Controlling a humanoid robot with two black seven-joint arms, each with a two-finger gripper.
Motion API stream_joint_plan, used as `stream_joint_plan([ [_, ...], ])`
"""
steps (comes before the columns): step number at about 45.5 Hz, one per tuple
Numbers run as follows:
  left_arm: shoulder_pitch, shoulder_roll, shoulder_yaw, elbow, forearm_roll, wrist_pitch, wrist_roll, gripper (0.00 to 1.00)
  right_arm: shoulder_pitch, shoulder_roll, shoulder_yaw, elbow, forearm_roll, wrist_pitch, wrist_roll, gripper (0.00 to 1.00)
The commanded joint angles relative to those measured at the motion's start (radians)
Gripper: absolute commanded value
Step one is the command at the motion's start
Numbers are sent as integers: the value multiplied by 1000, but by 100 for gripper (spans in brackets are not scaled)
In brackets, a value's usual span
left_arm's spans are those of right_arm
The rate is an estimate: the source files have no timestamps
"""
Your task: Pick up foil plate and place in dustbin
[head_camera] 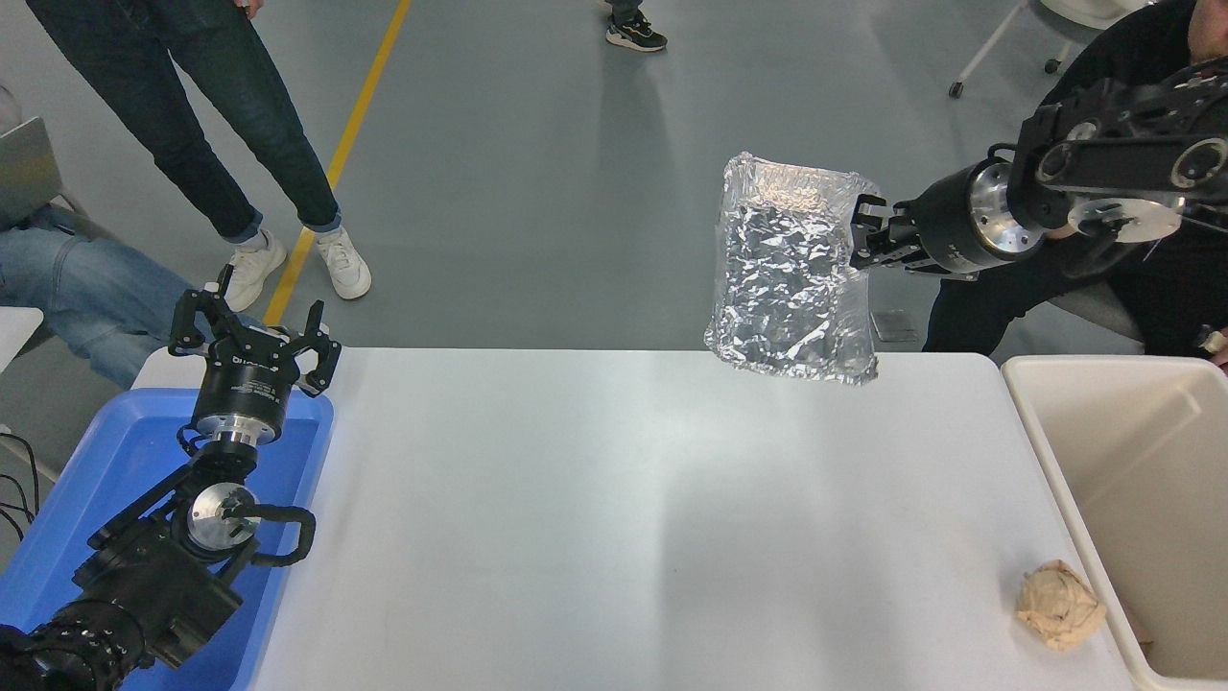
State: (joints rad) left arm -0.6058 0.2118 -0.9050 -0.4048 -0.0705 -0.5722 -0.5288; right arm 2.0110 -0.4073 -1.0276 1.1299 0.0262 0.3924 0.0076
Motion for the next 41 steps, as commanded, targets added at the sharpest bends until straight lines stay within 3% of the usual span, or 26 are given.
stream_joint_plan([
  [1,0,0,0,0,0,0,1,99,60,-33,-6,1,-32,39,0,0],
  [21,0,0,0,0,0,0,1,99,31,-143,-61,-58,-52,26,-1,0],
  [41,0,0,0,0,0,0,0,99,-474,-225,-98,-610,-32,5,-3,0],
])
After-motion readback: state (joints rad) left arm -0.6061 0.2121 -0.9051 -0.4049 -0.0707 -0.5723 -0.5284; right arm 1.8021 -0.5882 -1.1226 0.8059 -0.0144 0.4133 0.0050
